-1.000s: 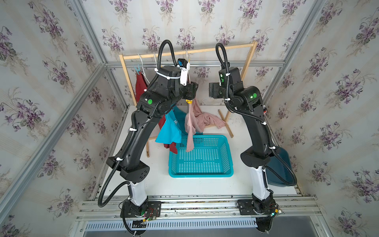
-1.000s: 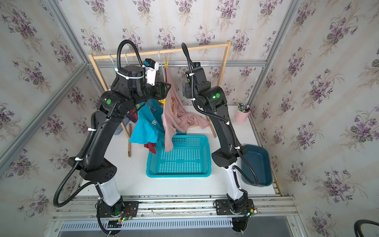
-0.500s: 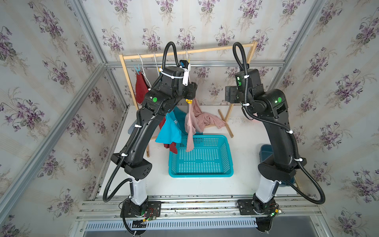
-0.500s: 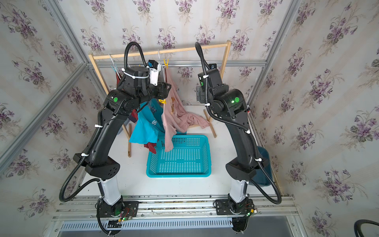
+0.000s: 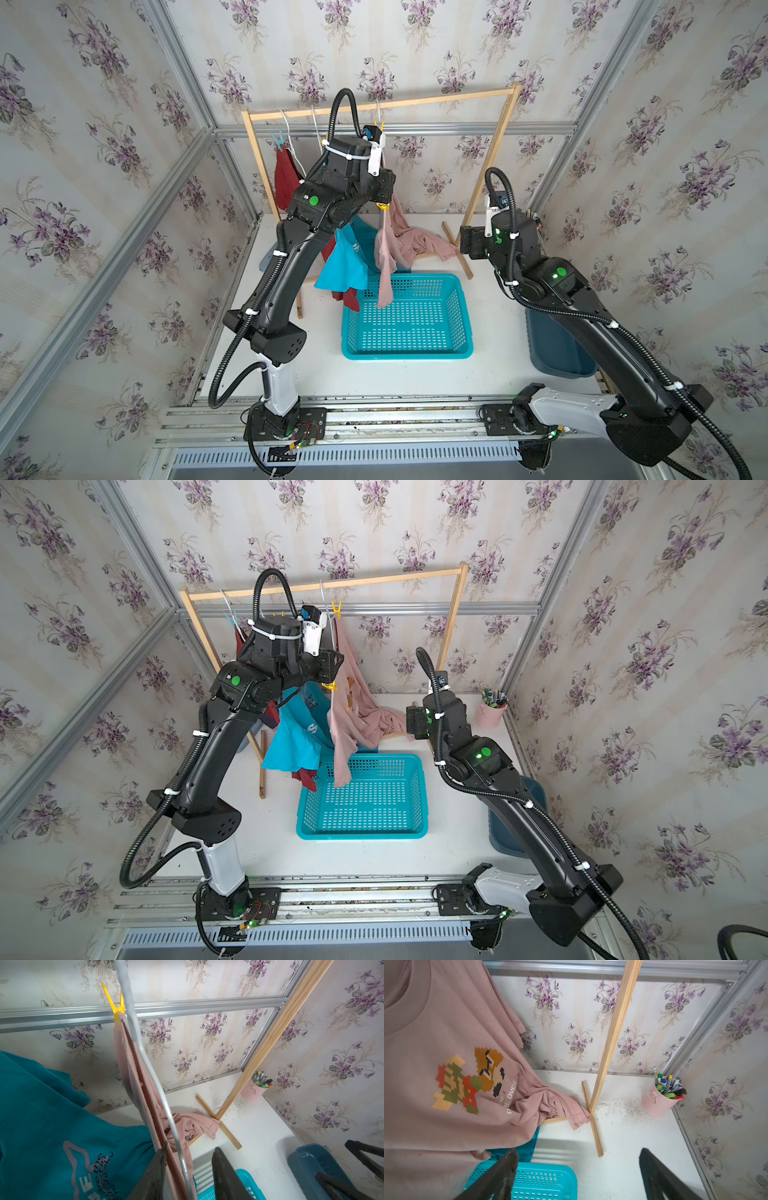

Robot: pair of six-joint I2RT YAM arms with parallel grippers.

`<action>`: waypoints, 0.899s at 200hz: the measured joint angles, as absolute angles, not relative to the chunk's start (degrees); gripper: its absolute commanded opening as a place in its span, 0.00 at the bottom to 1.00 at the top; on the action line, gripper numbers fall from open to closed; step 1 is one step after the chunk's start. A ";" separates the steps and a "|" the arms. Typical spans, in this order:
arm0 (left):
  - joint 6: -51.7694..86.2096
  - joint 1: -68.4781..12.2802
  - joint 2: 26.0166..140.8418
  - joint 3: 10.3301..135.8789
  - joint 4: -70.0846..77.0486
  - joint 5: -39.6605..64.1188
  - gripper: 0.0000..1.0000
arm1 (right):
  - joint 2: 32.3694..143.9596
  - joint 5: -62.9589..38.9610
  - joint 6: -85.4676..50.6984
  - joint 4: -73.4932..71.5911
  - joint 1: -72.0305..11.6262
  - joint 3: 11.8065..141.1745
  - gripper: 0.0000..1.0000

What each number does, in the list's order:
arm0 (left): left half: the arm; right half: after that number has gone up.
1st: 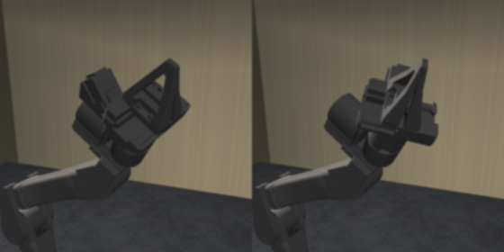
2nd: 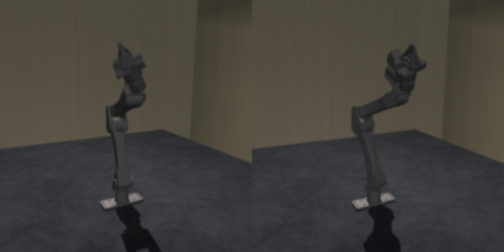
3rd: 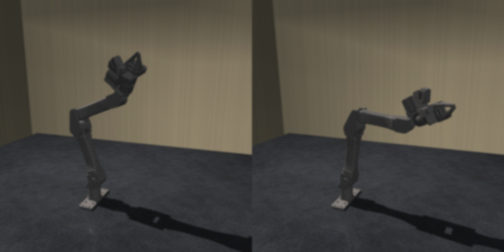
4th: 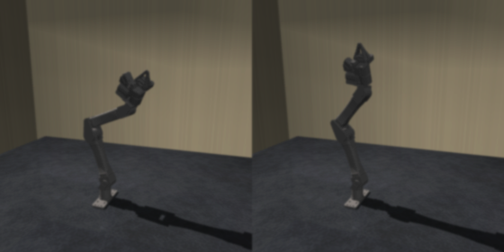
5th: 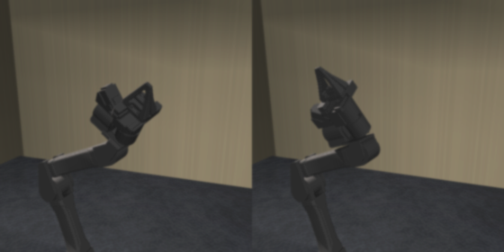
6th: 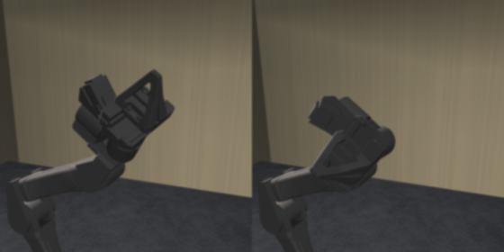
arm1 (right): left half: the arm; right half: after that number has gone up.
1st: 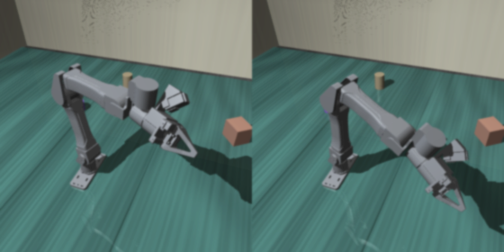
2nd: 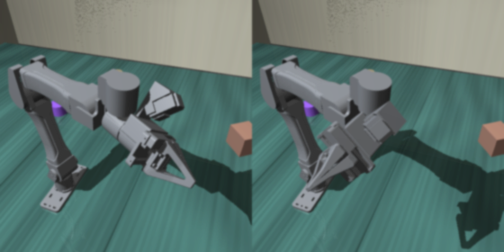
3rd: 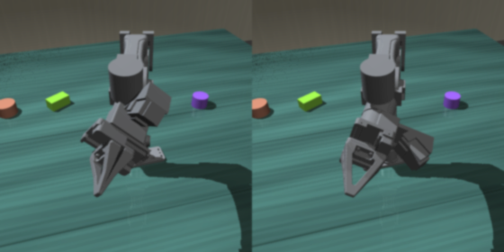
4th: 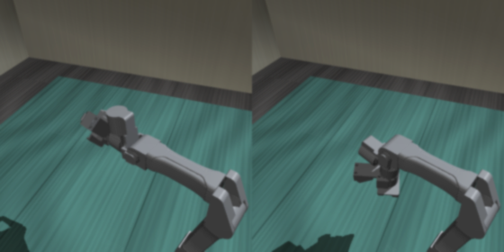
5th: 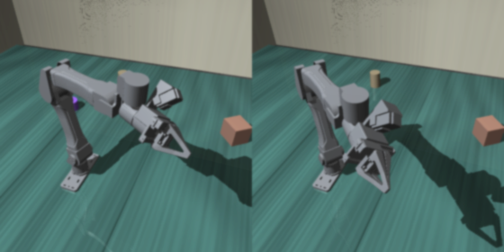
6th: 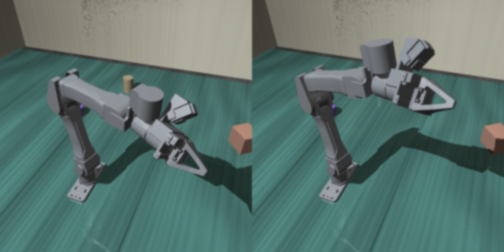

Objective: Remove the clothespins securing t-shirts to the hanger
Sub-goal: Pick up the hanger from the clothes rail.

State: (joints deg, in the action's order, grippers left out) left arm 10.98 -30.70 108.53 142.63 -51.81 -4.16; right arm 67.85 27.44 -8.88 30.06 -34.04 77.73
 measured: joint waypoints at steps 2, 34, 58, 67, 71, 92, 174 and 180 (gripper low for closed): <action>11.07 -30.68 108.55 142.52 -51.81 -4.12 0.31 | 67.64 27.33 -8.80 29.54 -34.02 77.28 0.89; 11.31 -30.33 108.77 141.71 -51.83 -3.62 0.18 | 66.85 25.47 -8.60 24.08 -32.12 74.30 0.89; 12.21 -30.35 108.77 141.67 -51.86 -3.68 0.01 | 66.78 22.90 -8.54 21.12 -30.02 72.79 0.89; 11.60 -30.33 108.73 141.67 -51.86 -3.46 0.00 | 66.65 22.70 -8.56 20.08 -29.15 72.05 0.89; 11.44 -30.17 108.71 141.64 -51.86 -2.72 0.00 | 66.54 22.70 -8.56 19.59 -28.77 71.64 0.89; 11.46 -30.33 107.96 141.58 -51.88 -2.50 0.00 | 65.69 20.99 -8.54 17.87 -28.21 70.13 0.89; 9.63 -30.41 102.50 139.59 -51.11 -0.32 0.00 | 64.93 17.30 -8.58 13.63 -26.33 68.79 0.90; 9.52 -30.48 101.80 138.89 -50.74 -0.14 0.00 | 64.93 17.12 -8.60 13.63 -26.24 68.79 0.90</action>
State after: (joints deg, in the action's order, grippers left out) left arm 9.52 -30.48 101.80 138.89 -50.74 -0.14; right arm 64.93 17.12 -8.60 13.63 -26.24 68.79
